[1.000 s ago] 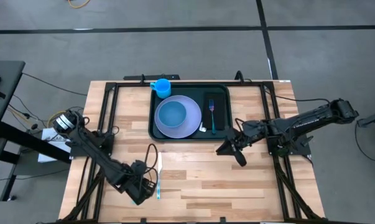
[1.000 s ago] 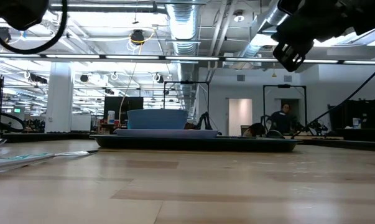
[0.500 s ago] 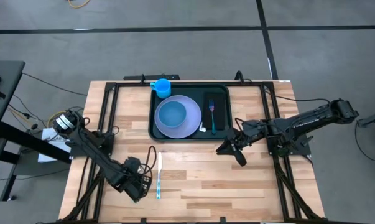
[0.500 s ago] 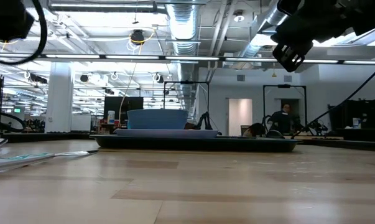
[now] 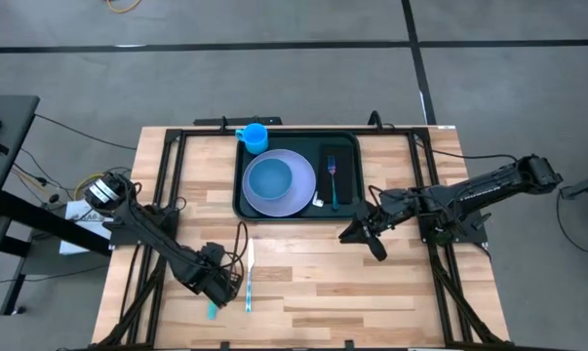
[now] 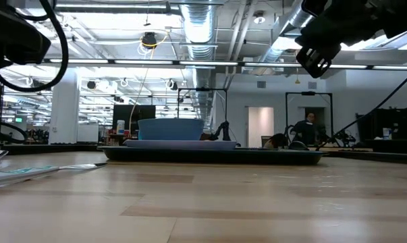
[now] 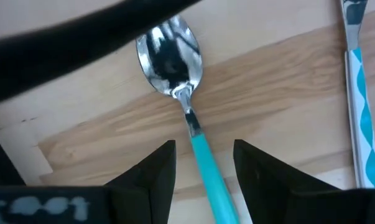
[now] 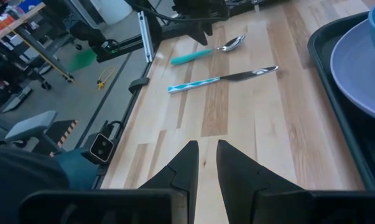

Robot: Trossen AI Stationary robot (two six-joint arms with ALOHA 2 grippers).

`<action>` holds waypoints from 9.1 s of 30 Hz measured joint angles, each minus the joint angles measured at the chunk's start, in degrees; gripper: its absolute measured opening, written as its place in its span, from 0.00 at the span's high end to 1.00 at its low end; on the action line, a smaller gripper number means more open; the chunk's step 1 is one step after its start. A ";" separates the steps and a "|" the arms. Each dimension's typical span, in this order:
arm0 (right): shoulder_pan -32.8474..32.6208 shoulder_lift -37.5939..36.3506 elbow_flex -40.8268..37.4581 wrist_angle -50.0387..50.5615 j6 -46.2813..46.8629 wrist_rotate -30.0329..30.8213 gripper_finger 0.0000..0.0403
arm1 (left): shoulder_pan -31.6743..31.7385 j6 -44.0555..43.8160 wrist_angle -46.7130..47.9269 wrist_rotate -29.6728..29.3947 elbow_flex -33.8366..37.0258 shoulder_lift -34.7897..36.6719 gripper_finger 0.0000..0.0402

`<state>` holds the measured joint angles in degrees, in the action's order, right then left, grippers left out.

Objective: Set up tray
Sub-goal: Put the blue spoon on top of the black napkin to the left of the blue fork

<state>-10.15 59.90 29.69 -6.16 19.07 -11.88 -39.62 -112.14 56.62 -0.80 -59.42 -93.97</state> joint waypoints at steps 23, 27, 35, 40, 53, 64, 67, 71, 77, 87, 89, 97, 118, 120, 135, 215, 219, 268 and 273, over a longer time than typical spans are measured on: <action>0.00 0.02 0.00 0.60 -0.02 -0.02 0.87 | -0.16 -0.65 -9.67 1.60 5.87 0.07 0.62; 0.00 0.02 0.00 0.60 -0.02 -0.02 0.87 | -0.13 -1.06 -12.02 3.24 8.42 0.09 0.62; 0.00 0.02 0.00 0.60 -0.04 -0.02 0.87 | -0.07 -1.51 -16.91 3.97 11.55 0.42 0.62; 0.00 0.02 0.00 0.60 -0.12 -0.02 0.87 | -0.07 -1.10 -16.94 3.80 11.42 0.34 0.65; 0.00 0.07 0.00 0.82 -0.18 0.07 0.87 | -0.07 3.11 -16.93 1.93 10.52 0.07 0.93; 0.00 0.09 0.02 0.53 -0.45 0.20 0.87 | 0.00 4.88 -16.21 1.82 8.69 -0.06 0.90; -0.22 0.23 0.00 -0.44 -1.38 2.16 0.87 | 0.00 6.70 -12.03 -0.63 5.43 -0.02 0.93; -0.85 2.48 -0.02 -2.96 -1.59 8.07 0.87 | 0.15 8.94 -5.26 -4.86 -0.50 0.00 0.95; -1.93 6.53 0.07 -15.76 -4.47 9.03 0.87 | 1.08 13.22 3.72 -14.83 -9.63 0.02 0.92; -6.86 10.97 0.02 -35.65 -10.12 9.01 0.87 | 9.51 41.70 -6.44 -34.06 -15.82 0.07 0.93; -7.77 11.79 0.02 -38.14 -10.12 8.98 0.87 | 11.37 49.04 -10.92 -36.22 -15.82 0.07 0.93; -8.90 13.14 0.00 -38.91 -5.86 8.63 0.87 | 15.88 73.54 -25.20 -45.35 -15.82 0.07 0.93; -1.78 12.79 19.70 3.18 -7.53 18.78 0.72 | 17.15 83.60 -26.78 -57.28 -13.40 0.13 0.93; -0.84 12.79 20.81 3.84 -7.69 19.60 0.68 | 17.22 84.08 -26.92 -57.05 -13.40 0.13 0.93; 2.15 19.49 23.02 -5.63 -10.83 24.50 0.53 | 17.83 83.12 -31.98 -60.14 -13.40 0.13 0.93; 1.88 7.17 23.07 6.26 -12.41 28.47 1.00 | 20.15 89.75 -36.97 -52.88 -13.71 -5.60 0.91; 1.88 6.22 22.91 12.12 -10.18 27.59 1.00 | 19.94 89.97 -37.23 -53.92 -14.12 -5.44 0.93; 4.89 13.40 22.91 13.66 -10.58 21.75 1.00 | 18.84 92.00 -38.11 -46.30 -14.93 -5.35 0.84; 8.18 12.07 25.65 26.07 -9.70 23.02 1.00 | 17.67 91.81 -37.51 -44.14 -14.91 -4.92 0.73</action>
<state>-1.97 71.96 55.34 19.91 9.37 11.14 -21.95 -20.33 19.11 -44.94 -74.32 -98.90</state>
